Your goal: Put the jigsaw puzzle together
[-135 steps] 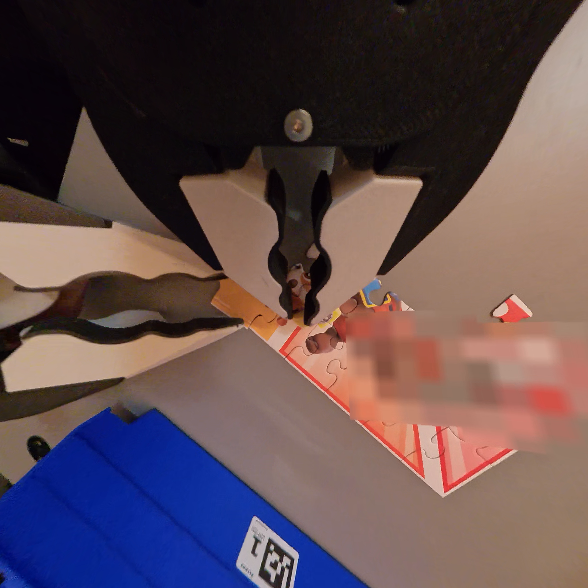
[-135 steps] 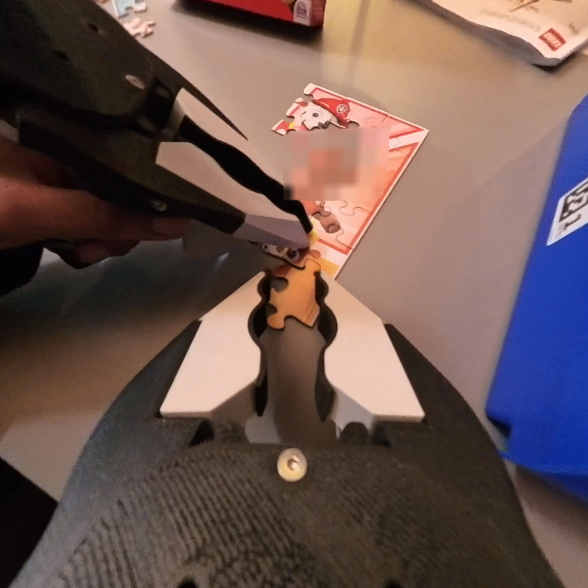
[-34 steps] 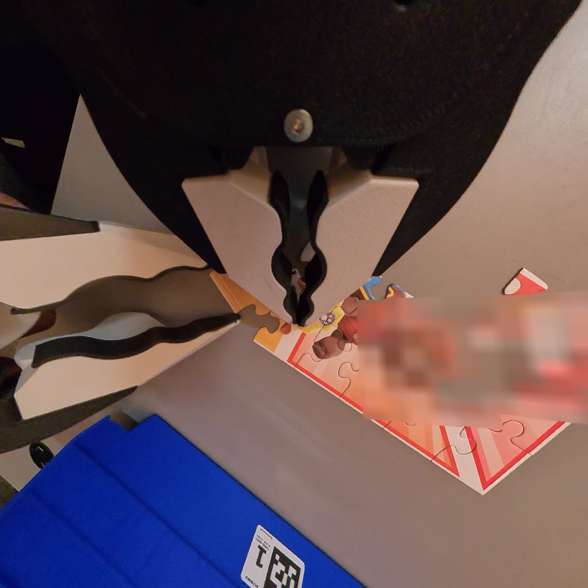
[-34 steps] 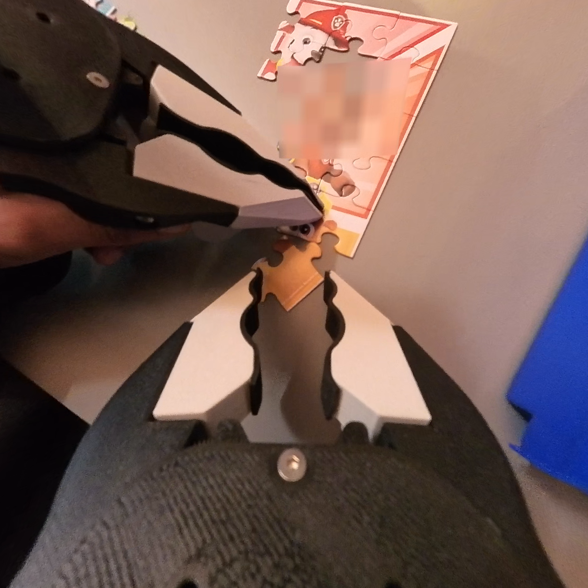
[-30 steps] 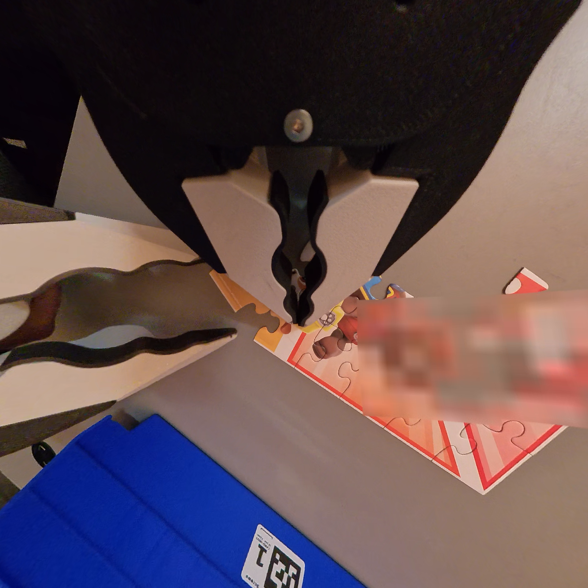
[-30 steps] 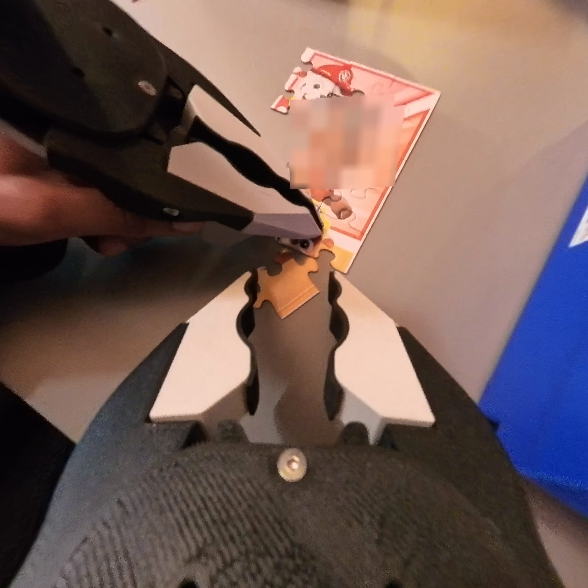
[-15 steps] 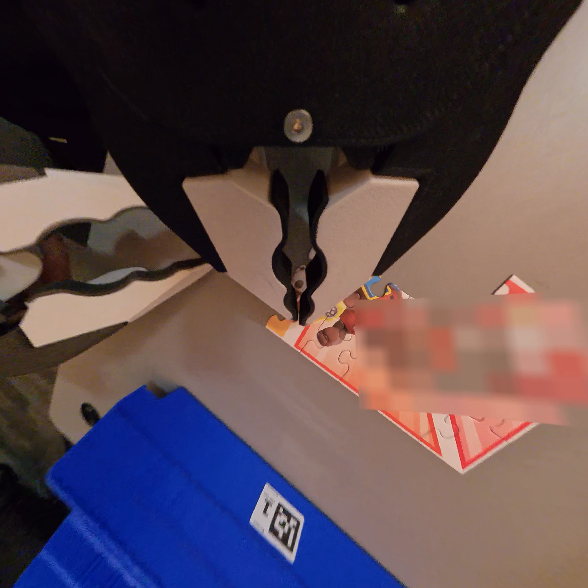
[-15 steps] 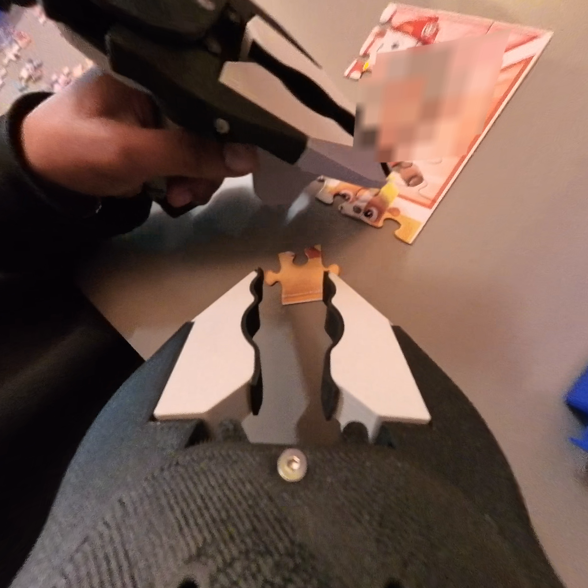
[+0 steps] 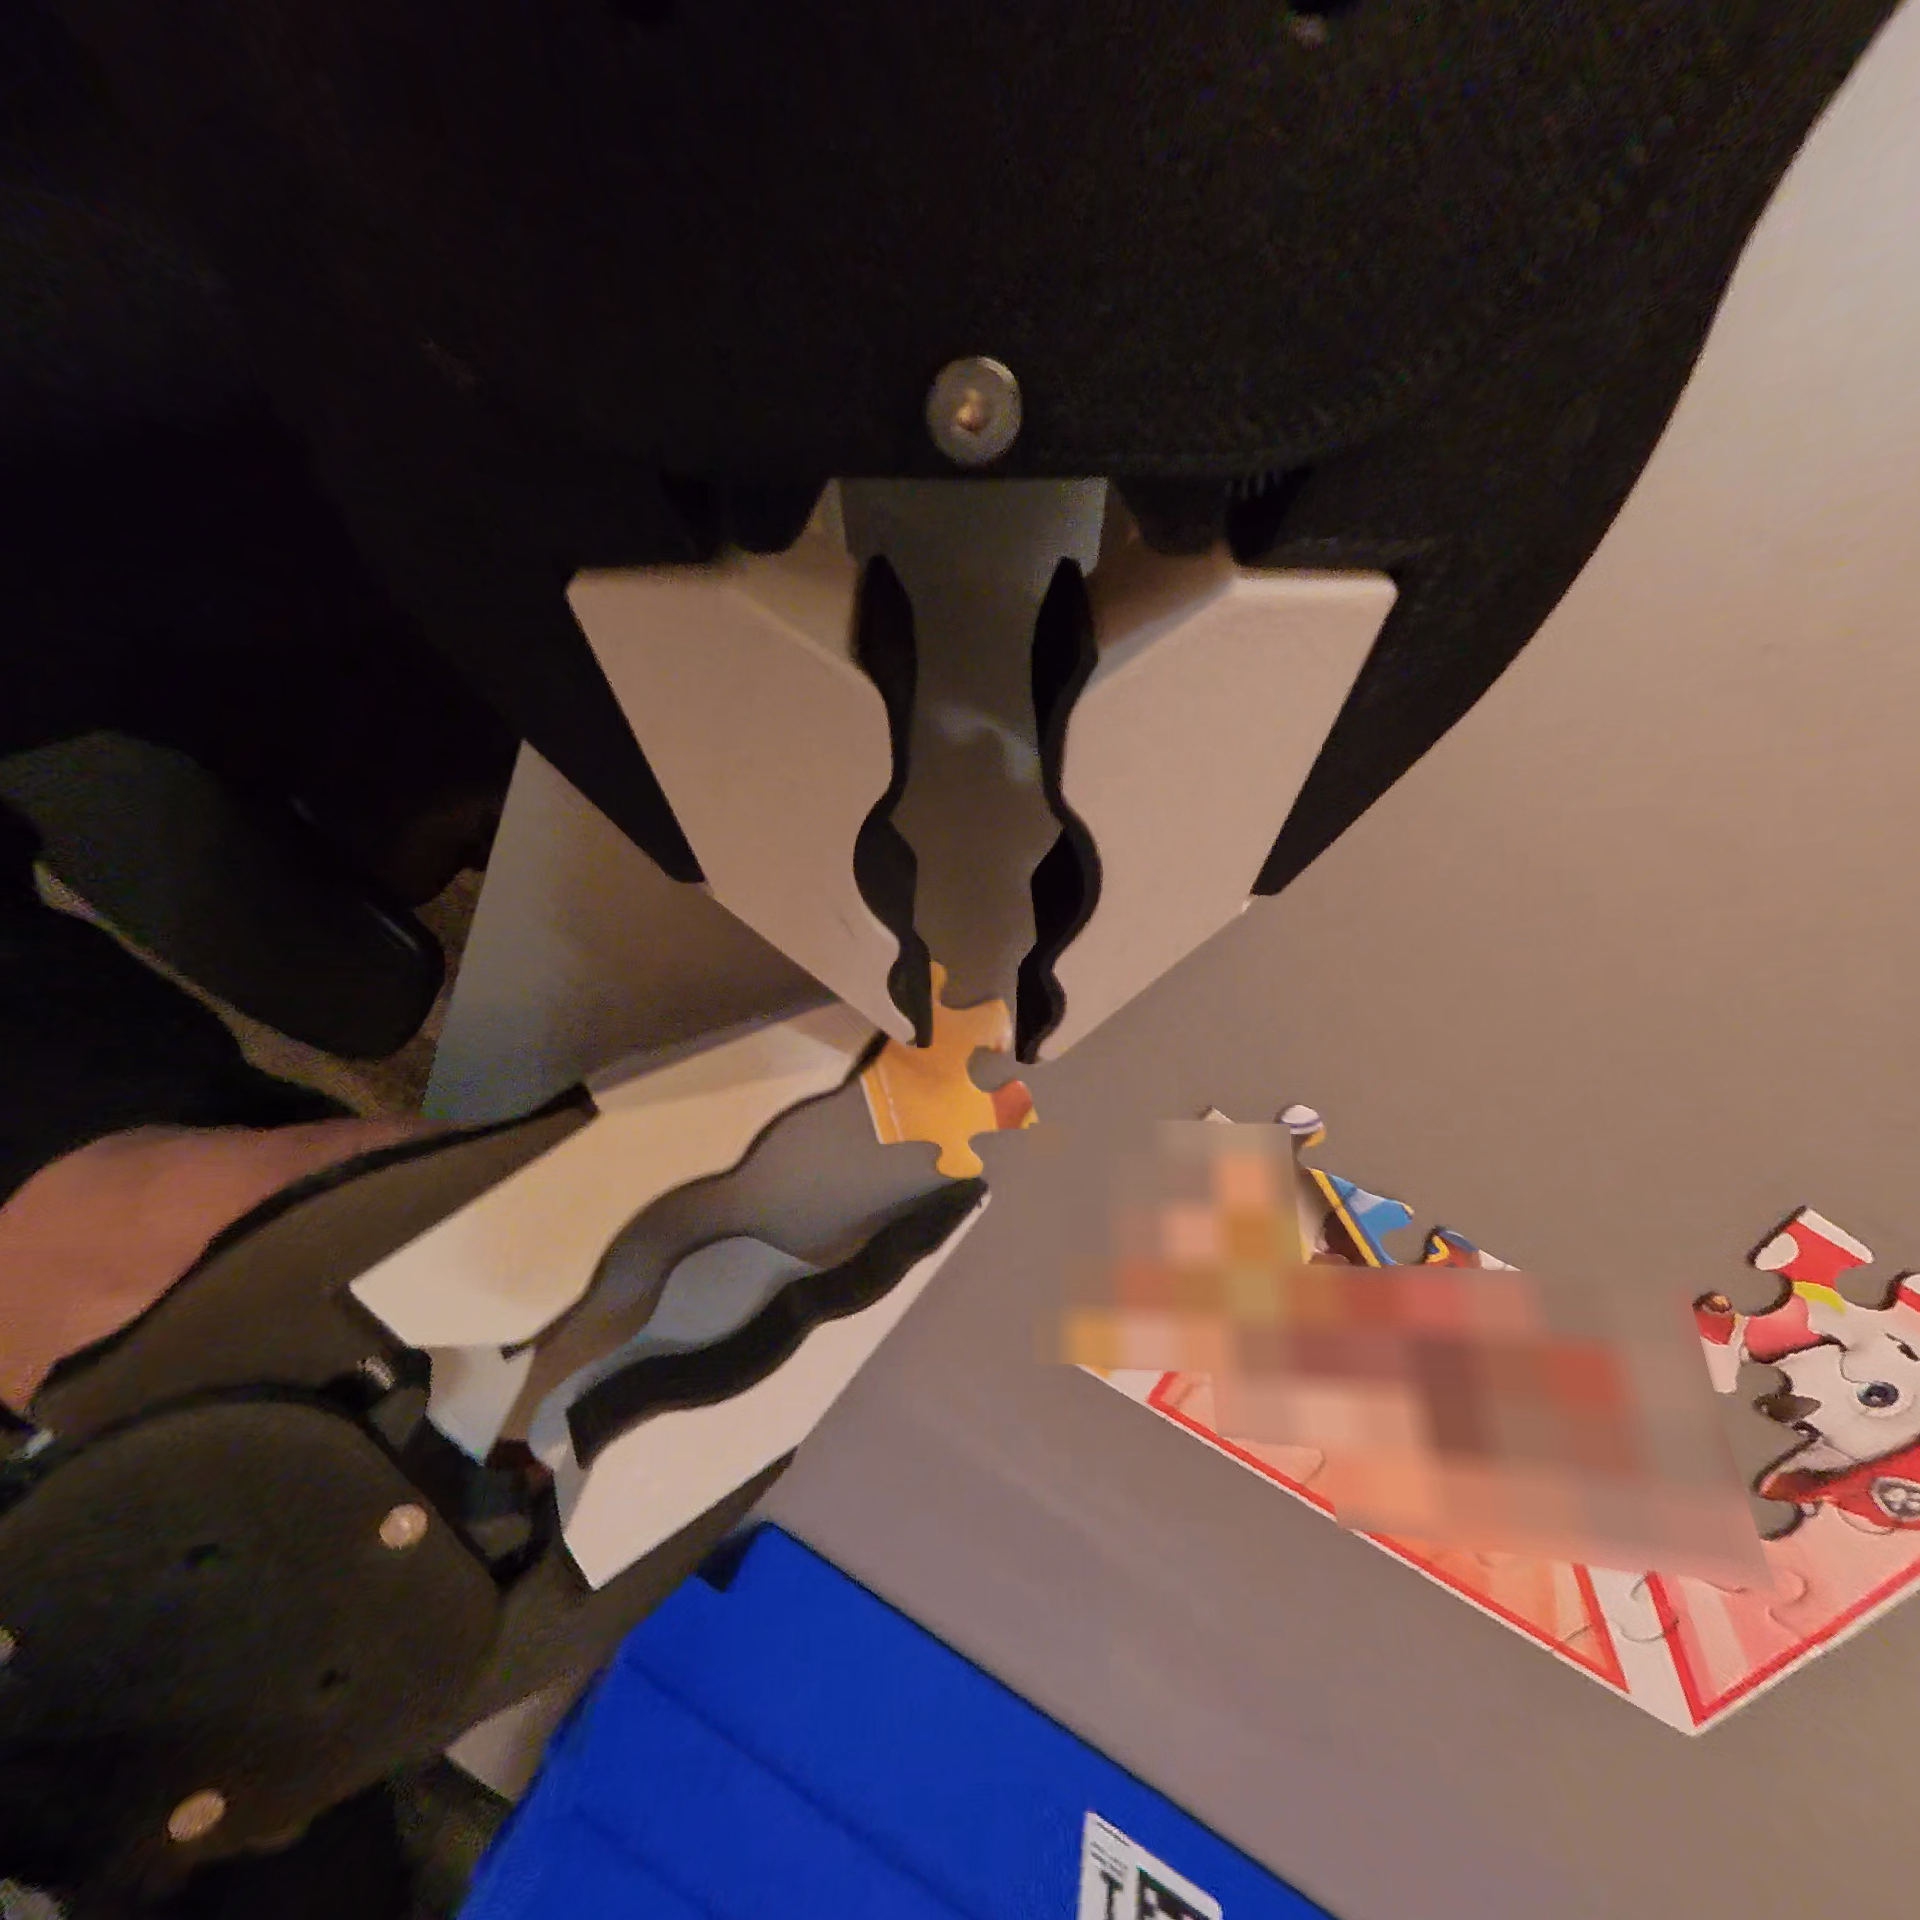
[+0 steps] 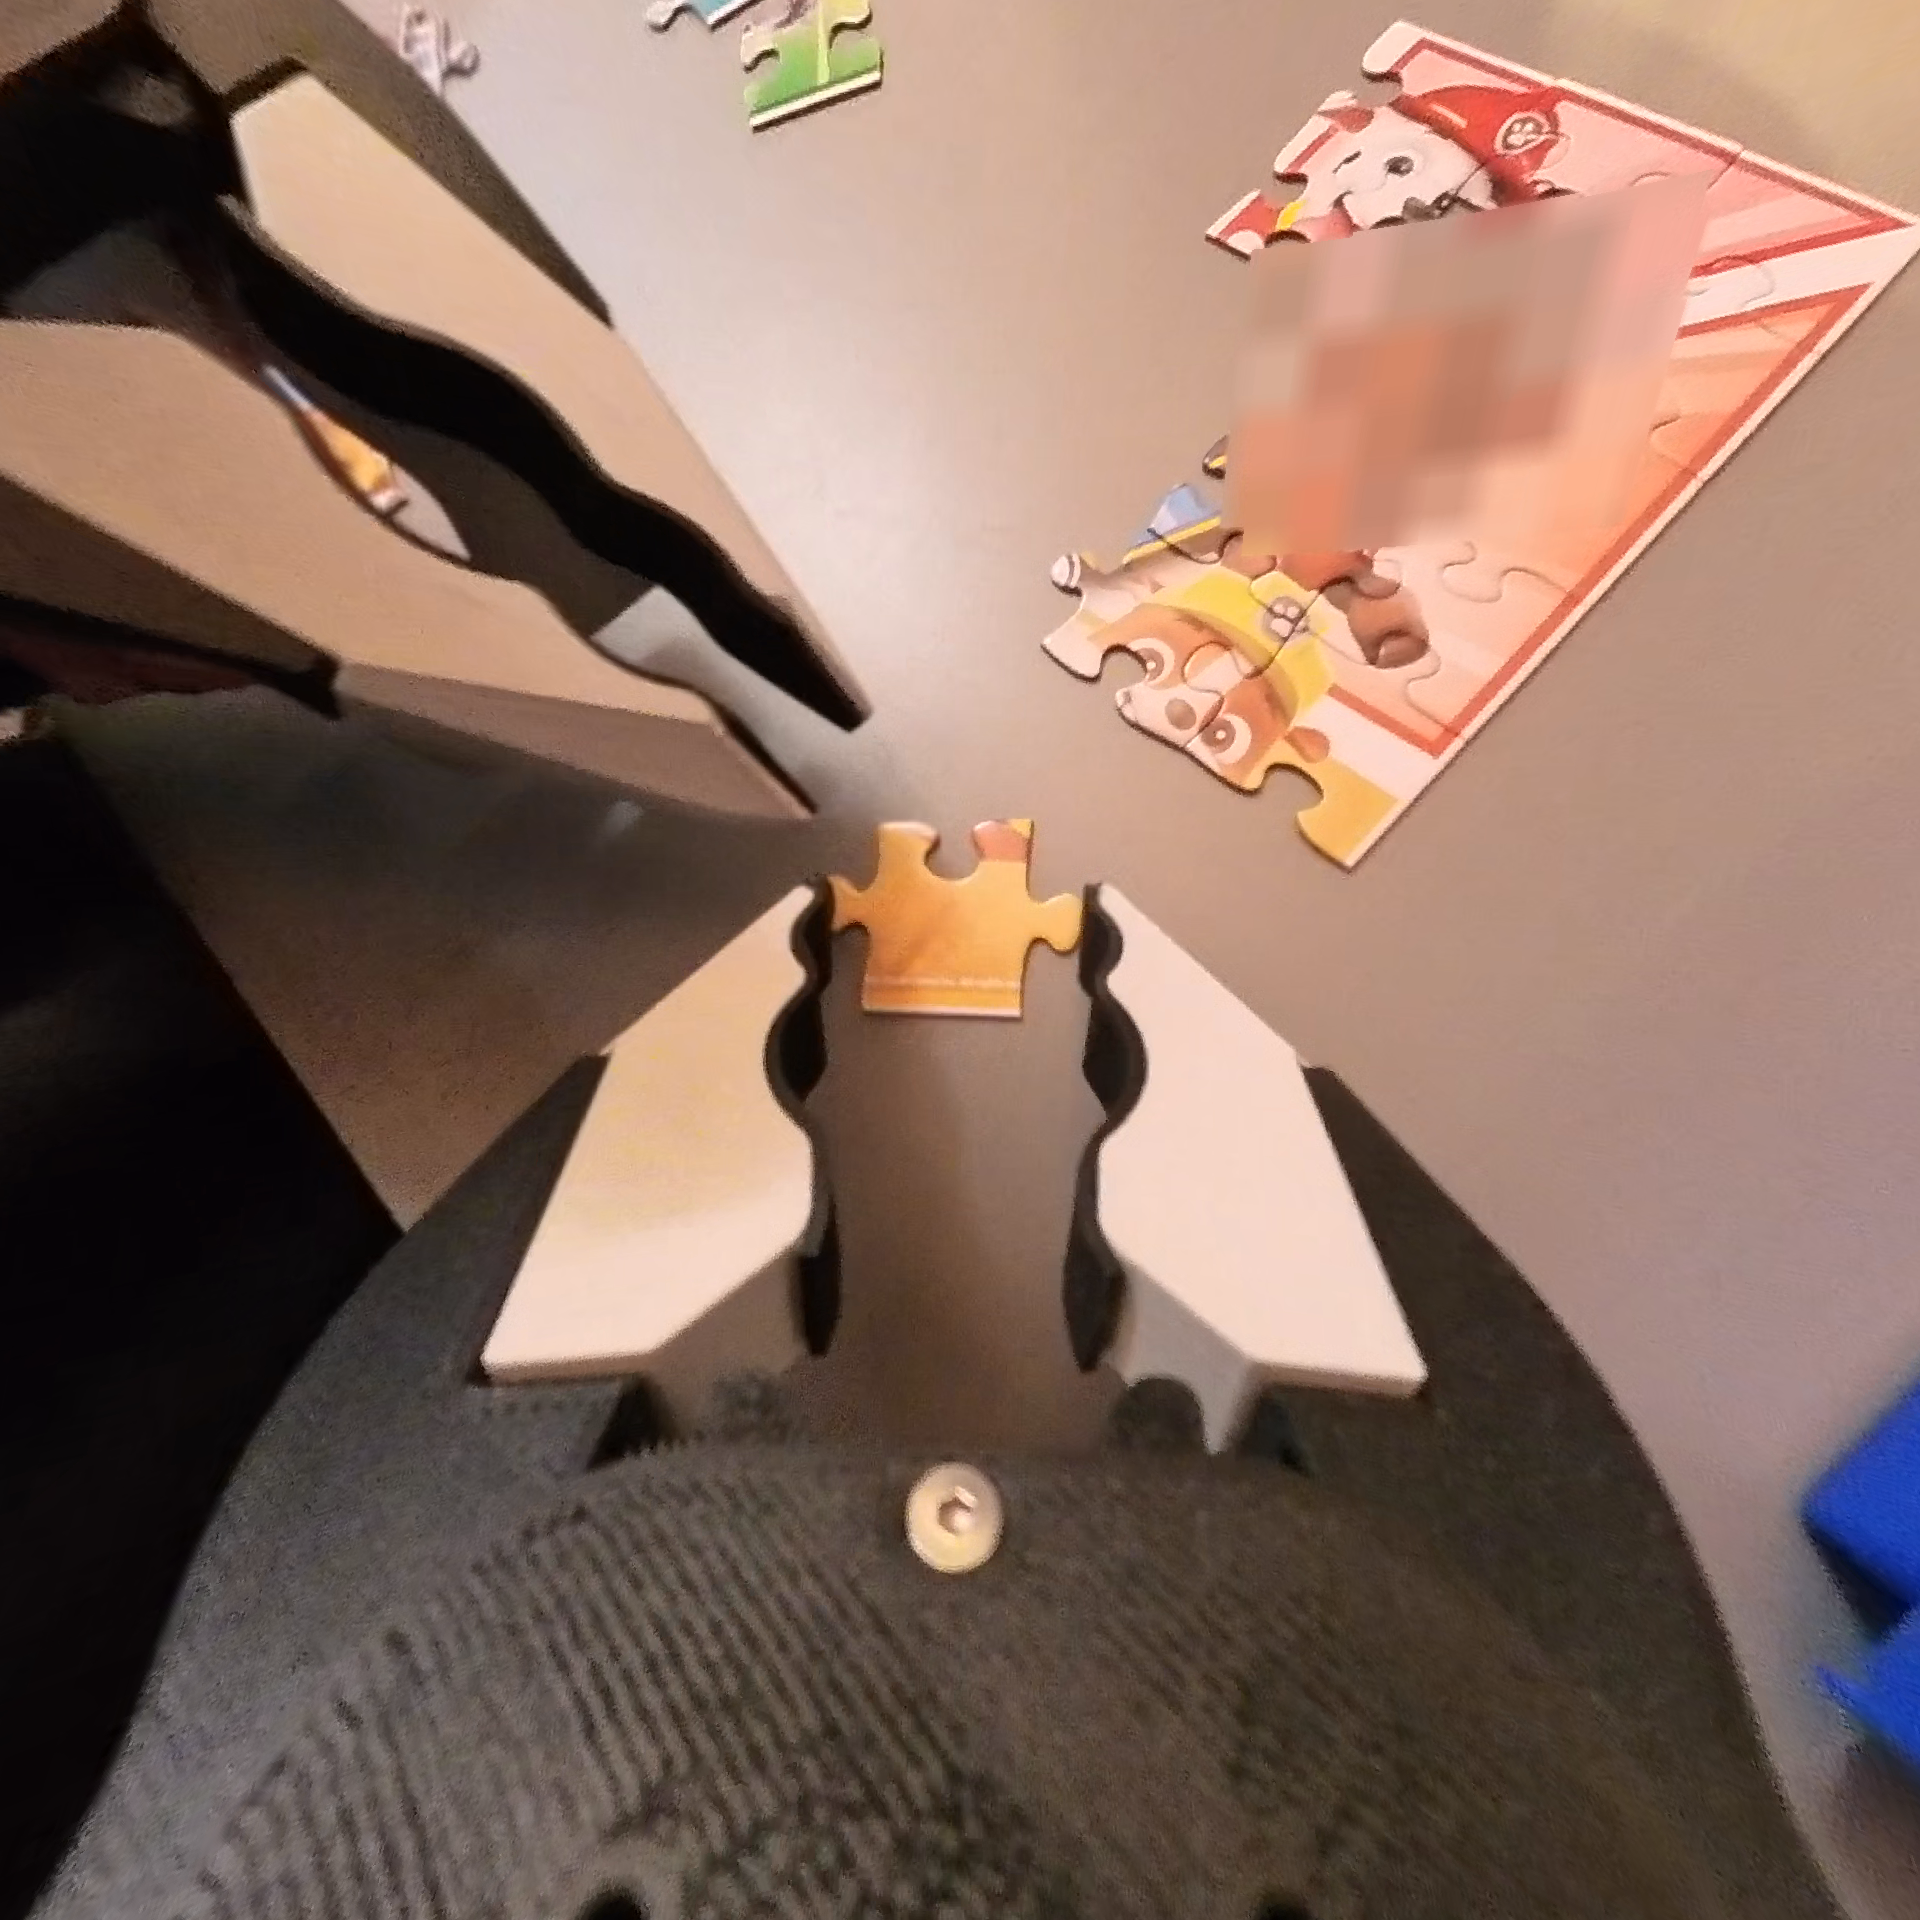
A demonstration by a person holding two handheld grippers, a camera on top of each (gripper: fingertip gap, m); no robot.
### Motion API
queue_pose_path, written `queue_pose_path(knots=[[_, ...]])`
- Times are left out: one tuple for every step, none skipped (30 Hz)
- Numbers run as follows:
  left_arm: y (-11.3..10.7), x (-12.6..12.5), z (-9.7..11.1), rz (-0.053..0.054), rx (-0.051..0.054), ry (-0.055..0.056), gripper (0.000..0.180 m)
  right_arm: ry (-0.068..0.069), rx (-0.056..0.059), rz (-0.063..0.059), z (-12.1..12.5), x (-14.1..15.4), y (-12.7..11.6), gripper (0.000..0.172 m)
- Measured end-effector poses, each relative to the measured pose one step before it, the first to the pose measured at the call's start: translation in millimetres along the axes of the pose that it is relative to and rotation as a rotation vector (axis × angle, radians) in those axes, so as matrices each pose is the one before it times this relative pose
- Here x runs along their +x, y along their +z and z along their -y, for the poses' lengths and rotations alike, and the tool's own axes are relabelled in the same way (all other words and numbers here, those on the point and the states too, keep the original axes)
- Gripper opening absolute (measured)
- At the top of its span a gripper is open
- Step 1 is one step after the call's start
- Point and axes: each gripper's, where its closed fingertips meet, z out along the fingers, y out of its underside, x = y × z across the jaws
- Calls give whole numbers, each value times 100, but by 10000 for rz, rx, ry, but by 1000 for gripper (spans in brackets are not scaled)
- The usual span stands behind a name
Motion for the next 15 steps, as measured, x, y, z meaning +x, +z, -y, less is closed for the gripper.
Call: queue_pose_path(knots=[[-87,401,-293,48,-64,197,15,24,-47,-34,-268,-13,-253,46],[2,387,-349,36,-126,205,16,62,-43,9,-292,-72,-271,45],[91,303,-436,60,-185,213,19,74,-48,51,-305,-158,-288,44],[154,186,-463,105,-212,233,22,70,-49,66,-310,-222,-263,43],[174,122,-423,129,-180,251,23,68,-49,57,-309,-249,-231,42],[163,79,-339,132,-132,230,23,72,-57,70,-285,-321,-199,41],[148,16,-257,126,-83,155,23,62,-74,150,-265,-476,-151,41],[145,-58,-200,116,-60,74,23,42,-95,241,-278,-634,-89,40],[105,-190,-150,139,-42,9,23,18,-110,304,-256,-738,-27,39],[87,-313,-129,150,-29,-53,23,-14,-113,294,-223,-696,29,38],[61,-374,-89,137,-10,-114,23,-59,-64,86,-90,-353,43,38],[26,-336,-10,73,45,-167,23,-127,26,-187,76,100,15,39],[6,-279,45,14,76,-226,22,-183,128,-282,242,320,-25,39],[-3,-247,51,-9,64,-222,21,-149,179,-274,346,406,-38,39],[-28,-327,50,56,52,-194,21,-72,171,-252,352,479,-18,41]])
